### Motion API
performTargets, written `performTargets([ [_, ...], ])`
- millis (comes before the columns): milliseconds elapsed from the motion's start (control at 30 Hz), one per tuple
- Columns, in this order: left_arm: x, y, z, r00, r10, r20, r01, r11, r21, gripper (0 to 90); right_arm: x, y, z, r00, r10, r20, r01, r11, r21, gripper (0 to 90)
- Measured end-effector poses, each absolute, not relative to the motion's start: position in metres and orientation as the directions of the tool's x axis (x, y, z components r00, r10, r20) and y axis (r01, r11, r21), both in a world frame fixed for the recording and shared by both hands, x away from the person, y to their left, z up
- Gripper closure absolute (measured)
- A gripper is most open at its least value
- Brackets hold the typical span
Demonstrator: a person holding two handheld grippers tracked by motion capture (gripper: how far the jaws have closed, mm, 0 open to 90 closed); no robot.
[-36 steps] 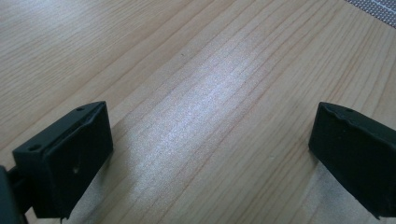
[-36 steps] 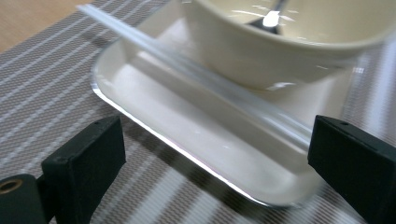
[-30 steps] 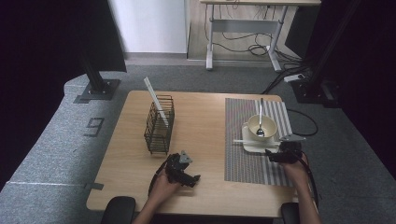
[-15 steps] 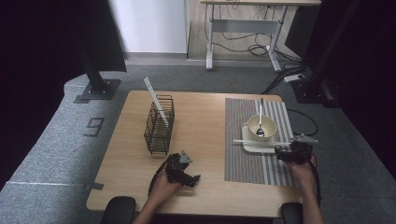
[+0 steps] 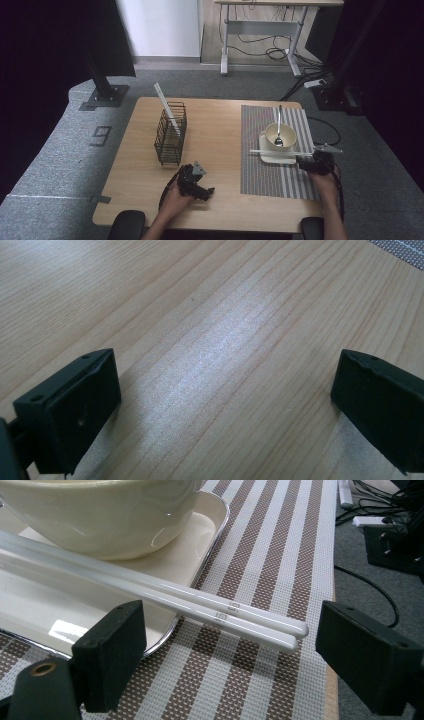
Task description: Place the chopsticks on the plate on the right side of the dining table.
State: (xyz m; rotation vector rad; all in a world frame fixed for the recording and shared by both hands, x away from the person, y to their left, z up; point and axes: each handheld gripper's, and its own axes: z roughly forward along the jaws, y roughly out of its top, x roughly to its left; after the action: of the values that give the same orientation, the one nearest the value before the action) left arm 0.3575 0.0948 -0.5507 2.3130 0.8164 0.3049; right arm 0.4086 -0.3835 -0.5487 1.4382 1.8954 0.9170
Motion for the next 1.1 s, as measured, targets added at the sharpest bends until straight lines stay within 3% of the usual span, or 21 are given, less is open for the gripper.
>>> performTargets([
  [700, 0.3575, 0.0948, -0.5507, 0.778, 0.628, 0.001, 0.475, -0.589, 0.654, 0.0, 0.409, -0.3826, -0.5494, -0.258, 0.966, -0.033, 0.566, 0.179, 0.805, 19.1],
  [1100, 0.3575, 0.0948, -0.5507, 0.778, 0.628, 0.001, 0.475, -0.589, 0.654, 0.0, 0.4058, -0.3825, -0.5467, -0.256, 0.964, -0.072, 0.551, 0.207, 0.809, 15.5],
])
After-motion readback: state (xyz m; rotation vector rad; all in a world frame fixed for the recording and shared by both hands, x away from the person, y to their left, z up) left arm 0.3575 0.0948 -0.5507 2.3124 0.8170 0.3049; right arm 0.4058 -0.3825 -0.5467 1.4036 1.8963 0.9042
